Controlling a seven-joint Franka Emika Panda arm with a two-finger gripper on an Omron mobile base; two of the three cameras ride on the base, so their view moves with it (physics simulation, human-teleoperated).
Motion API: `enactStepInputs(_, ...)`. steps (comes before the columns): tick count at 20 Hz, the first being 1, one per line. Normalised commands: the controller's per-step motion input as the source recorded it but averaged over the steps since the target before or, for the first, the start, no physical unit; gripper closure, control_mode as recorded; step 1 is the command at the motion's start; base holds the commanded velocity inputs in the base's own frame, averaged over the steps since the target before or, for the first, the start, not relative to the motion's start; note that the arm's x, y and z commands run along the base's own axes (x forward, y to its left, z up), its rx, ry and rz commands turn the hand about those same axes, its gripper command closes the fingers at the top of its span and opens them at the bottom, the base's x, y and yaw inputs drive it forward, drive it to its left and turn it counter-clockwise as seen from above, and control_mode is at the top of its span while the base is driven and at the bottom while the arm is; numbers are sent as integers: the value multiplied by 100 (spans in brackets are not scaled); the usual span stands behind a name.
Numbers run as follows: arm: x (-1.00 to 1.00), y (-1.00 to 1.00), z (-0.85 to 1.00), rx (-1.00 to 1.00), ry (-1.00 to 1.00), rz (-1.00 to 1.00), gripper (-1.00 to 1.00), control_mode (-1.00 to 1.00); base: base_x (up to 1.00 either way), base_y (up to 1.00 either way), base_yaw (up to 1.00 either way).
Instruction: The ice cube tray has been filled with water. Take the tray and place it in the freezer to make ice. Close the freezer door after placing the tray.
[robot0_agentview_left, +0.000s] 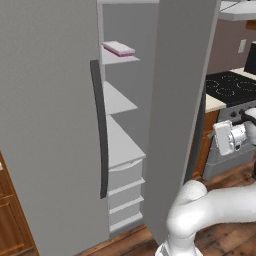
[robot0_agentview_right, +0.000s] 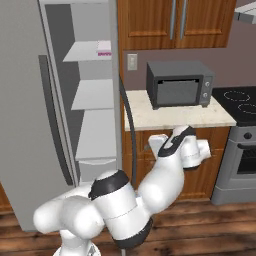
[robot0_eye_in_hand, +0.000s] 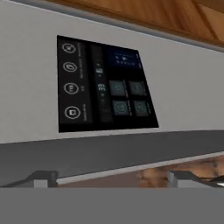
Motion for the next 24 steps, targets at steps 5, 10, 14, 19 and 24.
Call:
enactStepInputs(5, 0, 17, -21, 3, 0, 17, -100, -100, 0, 0, 0)
enactStepInputs(10, 2, 19, -13, 1, 0, 12, -100, -100, 0, 0, 0)
enactStepInputs(14, 14, 16, -10, 0, 0, 7, -100, -100, 0, 0, 0)
enactStepInputs(19, 28, 11, -5, 0, 0, 5, -100, -100, 0, 0, 0)
enactStepInputs(24, 33, 1, -4, 0, 0, 1, -100, -100, 0, 0, 0)
